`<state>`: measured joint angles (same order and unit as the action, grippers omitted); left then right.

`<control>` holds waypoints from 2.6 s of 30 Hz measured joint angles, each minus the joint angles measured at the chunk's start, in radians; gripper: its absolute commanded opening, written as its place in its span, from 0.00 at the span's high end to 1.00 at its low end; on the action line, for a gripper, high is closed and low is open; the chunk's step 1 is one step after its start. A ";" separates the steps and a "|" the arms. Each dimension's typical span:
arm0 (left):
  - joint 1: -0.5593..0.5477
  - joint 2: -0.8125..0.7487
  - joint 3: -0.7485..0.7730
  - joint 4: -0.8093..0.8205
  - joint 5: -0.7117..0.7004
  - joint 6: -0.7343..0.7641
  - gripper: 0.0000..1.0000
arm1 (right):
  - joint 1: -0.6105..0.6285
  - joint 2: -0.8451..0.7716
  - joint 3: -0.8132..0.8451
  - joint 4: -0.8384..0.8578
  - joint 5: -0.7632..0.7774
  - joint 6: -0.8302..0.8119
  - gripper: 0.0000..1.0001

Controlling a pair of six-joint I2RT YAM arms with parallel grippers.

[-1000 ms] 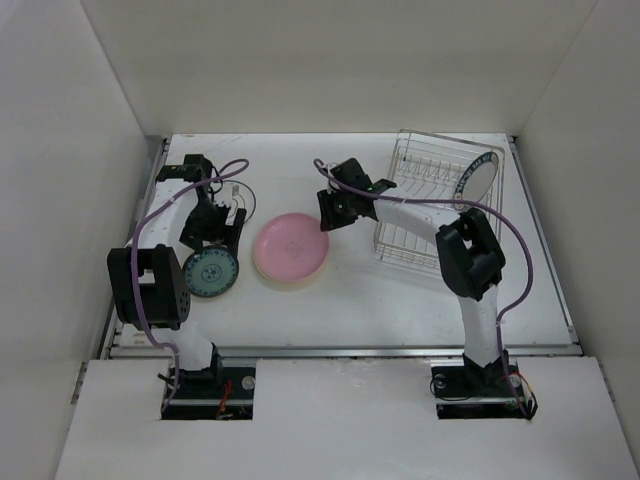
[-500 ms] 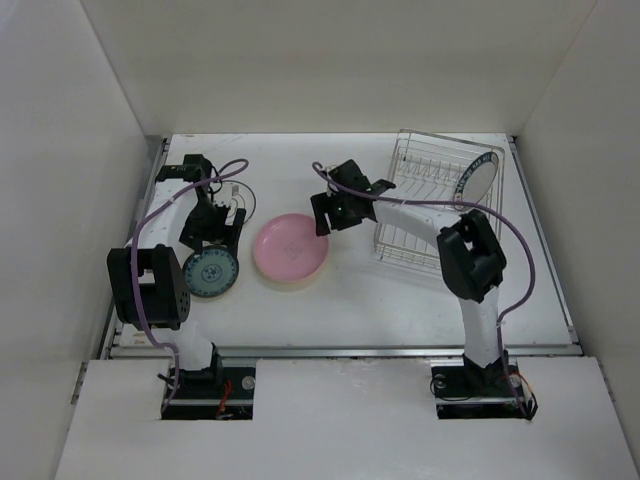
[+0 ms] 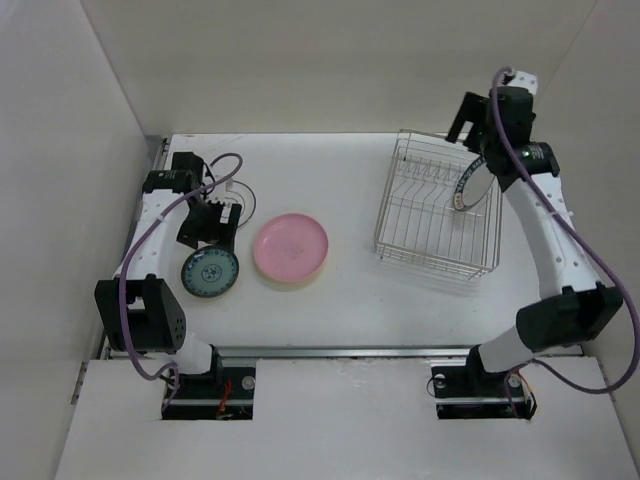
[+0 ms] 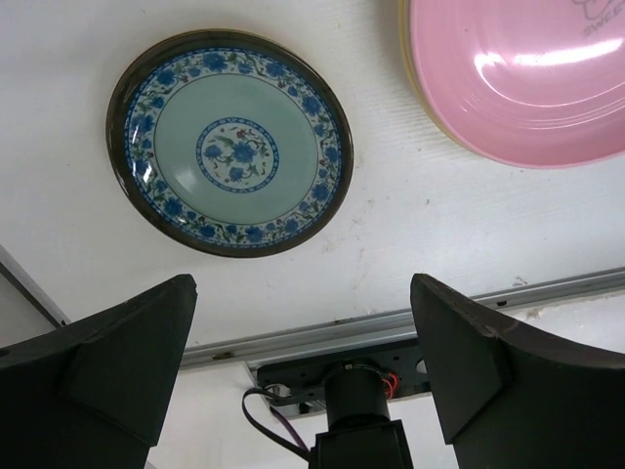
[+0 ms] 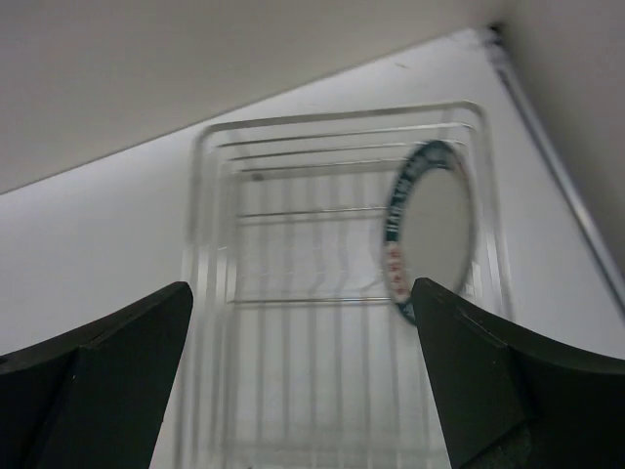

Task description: Unload the plates from the dish rack

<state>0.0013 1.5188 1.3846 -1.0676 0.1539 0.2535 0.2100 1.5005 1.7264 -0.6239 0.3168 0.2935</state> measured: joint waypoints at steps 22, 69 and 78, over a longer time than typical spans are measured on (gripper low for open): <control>0.000 -0.028 -0.068 0.013 -0.005 -0.008 0.11 | -0.358 0.291 -0.129 -0.001 -0.071 0.047 0.97; 0.000 -0.018 0.058 -0.034 0.388 0.096 0.39 | 0.427 0.342 -0.279 0.634 -1.128 0.081 1.00; 0.007 0.010 0.076 -0.132 0.481 0.110 1.00 | 0.417 0.457 -0.274 0.737 -1.191 0.124 0.96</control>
<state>0.0082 1.5291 1.4601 -1.1992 0.6353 0.3634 0.6270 1.9572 1.4525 0.1135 -0.8745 0.4175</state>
